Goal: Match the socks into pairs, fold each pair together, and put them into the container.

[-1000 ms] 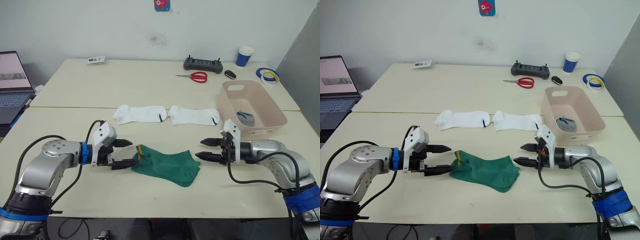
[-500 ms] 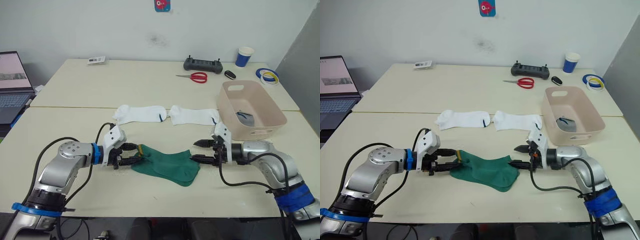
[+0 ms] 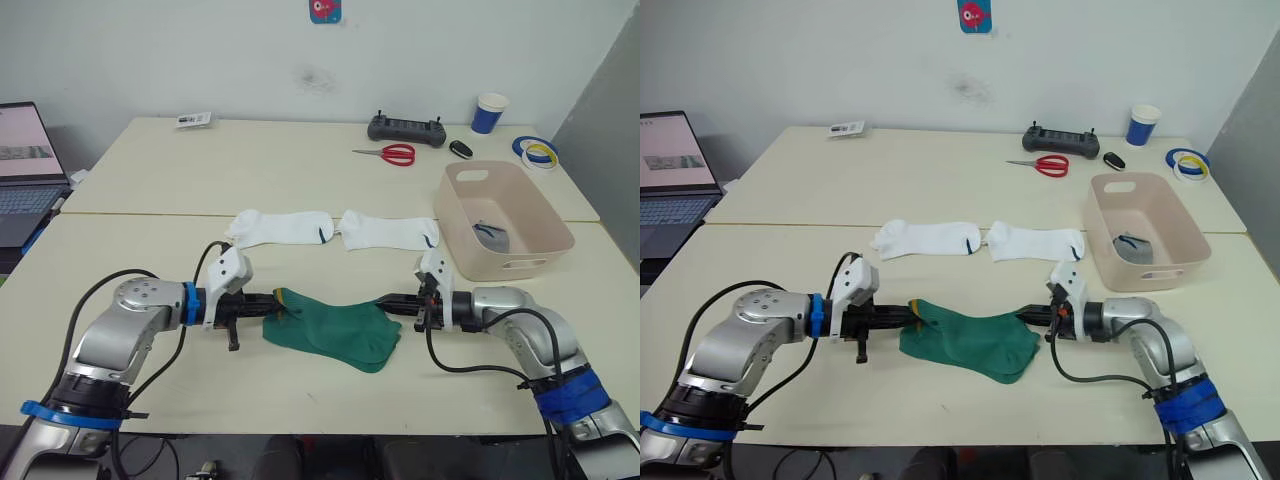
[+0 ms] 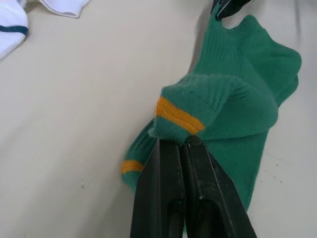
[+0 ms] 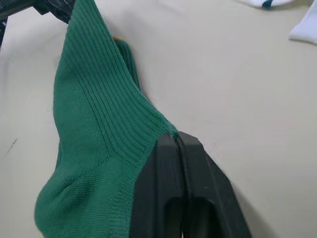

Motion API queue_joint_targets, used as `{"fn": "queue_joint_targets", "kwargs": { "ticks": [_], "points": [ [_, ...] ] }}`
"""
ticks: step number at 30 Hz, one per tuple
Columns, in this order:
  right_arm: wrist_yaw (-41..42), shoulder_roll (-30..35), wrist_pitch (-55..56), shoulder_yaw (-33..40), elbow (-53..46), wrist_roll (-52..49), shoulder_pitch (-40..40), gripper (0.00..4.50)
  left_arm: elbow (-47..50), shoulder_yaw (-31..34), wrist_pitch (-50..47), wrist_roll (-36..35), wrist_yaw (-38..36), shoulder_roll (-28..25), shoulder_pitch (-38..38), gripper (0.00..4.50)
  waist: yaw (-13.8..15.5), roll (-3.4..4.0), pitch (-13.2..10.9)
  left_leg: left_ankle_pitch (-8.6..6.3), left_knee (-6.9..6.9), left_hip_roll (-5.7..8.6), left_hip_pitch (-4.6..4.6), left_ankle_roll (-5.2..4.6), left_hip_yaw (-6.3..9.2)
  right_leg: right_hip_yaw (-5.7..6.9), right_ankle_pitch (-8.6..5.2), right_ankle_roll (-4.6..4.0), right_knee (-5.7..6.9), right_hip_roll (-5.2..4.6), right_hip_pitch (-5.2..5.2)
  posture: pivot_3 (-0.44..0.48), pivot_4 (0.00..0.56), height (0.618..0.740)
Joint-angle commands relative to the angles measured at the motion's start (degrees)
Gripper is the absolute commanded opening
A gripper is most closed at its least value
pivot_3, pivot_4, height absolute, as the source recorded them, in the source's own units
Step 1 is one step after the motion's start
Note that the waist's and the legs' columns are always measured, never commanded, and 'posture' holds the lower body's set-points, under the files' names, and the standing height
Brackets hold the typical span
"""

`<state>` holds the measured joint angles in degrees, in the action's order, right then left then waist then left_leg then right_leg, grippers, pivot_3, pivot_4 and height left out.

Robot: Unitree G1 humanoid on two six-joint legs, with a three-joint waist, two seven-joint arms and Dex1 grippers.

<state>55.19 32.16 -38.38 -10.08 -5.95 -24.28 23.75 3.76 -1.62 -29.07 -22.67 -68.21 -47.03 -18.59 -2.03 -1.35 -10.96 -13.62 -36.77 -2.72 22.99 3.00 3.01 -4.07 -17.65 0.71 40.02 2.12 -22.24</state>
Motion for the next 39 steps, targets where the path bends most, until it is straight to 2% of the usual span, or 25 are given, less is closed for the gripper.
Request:
{"fn": "queue_joint_targets", "kwargs": {
  "ticks": [1, 5, 9, 17, 22, 28, 32, 39],
  "points": [
    [2.62, 2.49, -2.40, 2.98, -6.04, -4.04, 1.69, 0.07, 6.80, 4.05, -5.25, -5.03, -2.96, -4.98, 1.28, 0.00, -0.15, 0.00, 0.00, 0.00, 0.01, -0.01, 0.01, 0.00, 0.00, -0.01, 0.00, 0.00, -0.01, 0.00, -0.01, 0.000, 0.150, 0.740],
    [4.41, 5.55, -7.79, 3.92, -12.51, -9.15, 2.08, 0.07, 11.76, 7.09, -10.76, -9.87, -6.33, -11.14, 4.49, 0.00, -0.26, 0.01, -0.01, 0.00, 0.07, -0.02, -0.02, 0.00, 0.01, 0.01, -0.01, -0.01, -0.02, -0.01, -0.01, 0.000, 0.150, 0.740],
    [5.77, 9.13, -14.58, 4.13, -19.71, -15.36, 1.48, 0.07, 15.64, 8.91, -10.35, -10.36, -8.59, -15.73, 9.26, 0.00, -0.32, 0.03, -0.02, 0.00, 0.11, -0.05, -0.03, 0.00, 0.03, 0.01, -0.05, -0.08, -0.02, -0.08, -0.02, 0.000, 0.150, 0.740],
    [6.36, 13.95, -26.08, 6.11, -27.02, -29.18, -0.48, 0.07, 18.06, 9.98, -10.64, -11.69, -10.33, -18.52, 14.56, 0.00, -0.27, 0.03, -0.02, 0.00, 0.12, -0.05, -0.04, 0.00, 0.00, 0.01, -0.09, -0.12, -0.05, -0.16, -0.03, 0.000, 0.150, 0.740],
    [3.68, 13.64, -22.65, 3.92, -24.38, -24.97, -0.24, 0.07, 15.88, 7.21, -8.43, -8.62, -8.70, -17.74, 13.37, 0.00, -0.30, 0.03, -0.02, 0.00, 0.12, -0.04, -0.05, 0.00, -0.03, 0.00, -0.09, -0.12, -0.06, -0.15, -0.05, 0.000, 0.150, 0.740],
    [-0.21, 7.81, -14.04, 0.41, -15.15, -15.31, 2.57, 0.07, 5.82, 0.44, -2.91, -1.61, -5.82, -12.56, 6.19, 0.00, -0.33, 0.02, -0.02, 0.00, 0.11, -0.01, -0.02, 0.00, -0.04, 0.01, -0.08, -0.11, -0.04, -0.07, -0.08, 0.000, 0.150, 0.740],
    [-0.13, 6.59, -12.37, -0.52, -11.83, -12.60, 4.26, 0.07, 1.33, -2.47, -2.65, 0.58, -4.22, -8.80, 0.50, 0.00, -0.19, 0.01, -0.02, 0.00, 0.10, 0.00, 0.06, 0.00, -0.08, -0.01, -0.08, -0.10, -0.07, -0.01, -0.10, 0.000, 0.150, 0.740],
    [0.12, 5.91, -10.79, -1.63, -9.31, -9.44, 5.04, 0.07, -1.36, -6.25, -1.83, 3.12, -5.03, -6.21, -3.01, 0.00, 0.03, 0.02, -0.02, -0.03, 0.13, -0.03, 0.06, -0.05, -0.03, 0.03, -0.08, -0.11, -0.06, 0.03, -0.10, 0.000, 0.150, 0.740]
  ]
}}
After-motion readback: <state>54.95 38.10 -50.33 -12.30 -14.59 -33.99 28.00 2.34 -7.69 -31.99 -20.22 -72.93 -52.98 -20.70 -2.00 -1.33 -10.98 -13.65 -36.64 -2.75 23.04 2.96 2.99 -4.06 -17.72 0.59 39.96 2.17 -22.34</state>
